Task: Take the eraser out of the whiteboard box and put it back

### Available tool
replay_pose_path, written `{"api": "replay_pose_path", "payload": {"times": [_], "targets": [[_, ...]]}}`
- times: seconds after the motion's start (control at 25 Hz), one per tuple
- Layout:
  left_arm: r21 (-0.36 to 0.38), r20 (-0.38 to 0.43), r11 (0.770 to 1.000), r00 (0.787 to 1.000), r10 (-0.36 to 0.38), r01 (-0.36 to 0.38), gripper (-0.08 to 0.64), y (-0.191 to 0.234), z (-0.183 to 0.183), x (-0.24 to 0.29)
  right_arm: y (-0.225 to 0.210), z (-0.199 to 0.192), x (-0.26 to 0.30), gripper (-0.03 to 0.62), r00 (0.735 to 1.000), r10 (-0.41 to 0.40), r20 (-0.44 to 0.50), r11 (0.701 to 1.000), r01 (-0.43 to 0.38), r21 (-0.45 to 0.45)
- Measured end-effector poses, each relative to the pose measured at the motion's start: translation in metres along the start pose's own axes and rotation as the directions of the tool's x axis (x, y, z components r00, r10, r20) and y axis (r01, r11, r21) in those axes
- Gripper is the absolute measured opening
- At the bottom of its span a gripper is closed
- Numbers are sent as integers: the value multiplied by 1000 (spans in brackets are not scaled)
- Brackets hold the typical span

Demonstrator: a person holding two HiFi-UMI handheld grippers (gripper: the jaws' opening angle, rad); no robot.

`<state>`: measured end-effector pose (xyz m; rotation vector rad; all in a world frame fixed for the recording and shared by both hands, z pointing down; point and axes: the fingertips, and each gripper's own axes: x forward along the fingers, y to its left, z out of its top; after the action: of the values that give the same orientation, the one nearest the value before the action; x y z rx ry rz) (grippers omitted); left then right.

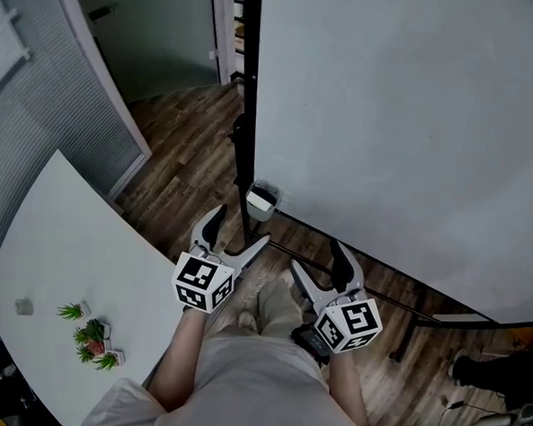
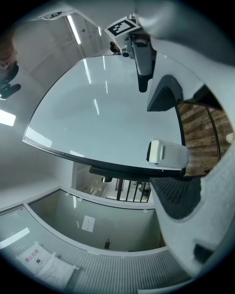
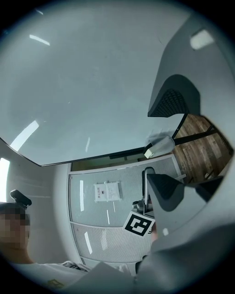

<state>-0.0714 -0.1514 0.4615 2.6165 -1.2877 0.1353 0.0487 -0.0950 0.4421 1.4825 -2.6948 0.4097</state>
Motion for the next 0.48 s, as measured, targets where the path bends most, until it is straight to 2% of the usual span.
{"api": "replay_pose_path", "payload": {"times": [0.24, 0.48], "targets": [[-19, 19, 1000, 1000, 12, -12, 439, 6, 3, 13, -5, 0, 11, 380, 1000, 15, -1, 1000, -15, -4], [5, 10, 1000, 1000, 14, -14, 427, 8, 9, 31, -16, 6, 21, 380, 1000, 14, 2, 1000, -14, -1]]}}
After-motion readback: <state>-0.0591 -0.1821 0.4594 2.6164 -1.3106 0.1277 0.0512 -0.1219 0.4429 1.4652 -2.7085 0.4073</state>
